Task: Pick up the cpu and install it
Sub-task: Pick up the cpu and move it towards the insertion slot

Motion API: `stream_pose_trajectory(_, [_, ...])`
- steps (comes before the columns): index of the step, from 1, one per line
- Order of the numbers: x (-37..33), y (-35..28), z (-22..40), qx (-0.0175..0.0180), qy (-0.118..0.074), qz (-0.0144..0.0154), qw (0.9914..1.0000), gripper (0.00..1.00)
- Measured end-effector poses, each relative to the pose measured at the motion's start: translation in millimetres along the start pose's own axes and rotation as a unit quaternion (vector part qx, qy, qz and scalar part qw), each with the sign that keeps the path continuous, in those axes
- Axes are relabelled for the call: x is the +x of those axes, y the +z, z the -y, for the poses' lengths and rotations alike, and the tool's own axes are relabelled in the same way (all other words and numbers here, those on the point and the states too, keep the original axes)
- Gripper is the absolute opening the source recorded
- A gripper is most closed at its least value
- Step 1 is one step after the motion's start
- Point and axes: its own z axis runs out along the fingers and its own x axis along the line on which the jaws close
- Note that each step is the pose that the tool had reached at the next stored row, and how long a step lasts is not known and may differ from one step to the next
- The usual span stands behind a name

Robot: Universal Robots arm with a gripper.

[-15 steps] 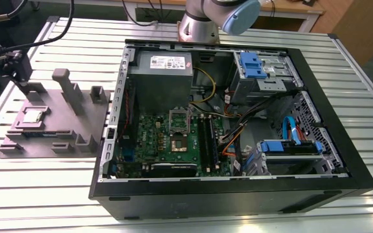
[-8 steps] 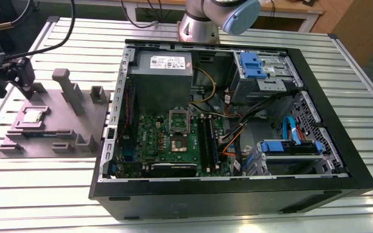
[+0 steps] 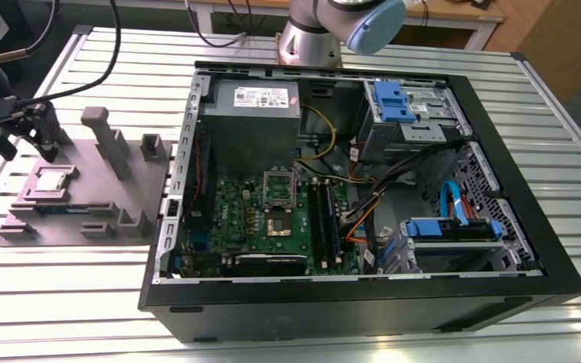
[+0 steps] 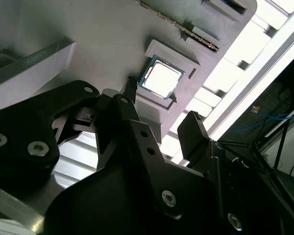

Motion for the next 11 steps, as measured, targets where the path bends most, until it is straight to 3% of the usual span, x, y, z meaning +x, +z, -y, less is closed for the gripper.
stream_pose_trajectory(5, [0.1,8.7,0.4,0.0,0.0,0.0001,1.0,0.6])
stream_pose_trajectory(11, [0.2,8.9,0.5,0.0,0.0,0.0,1.0,0.6])
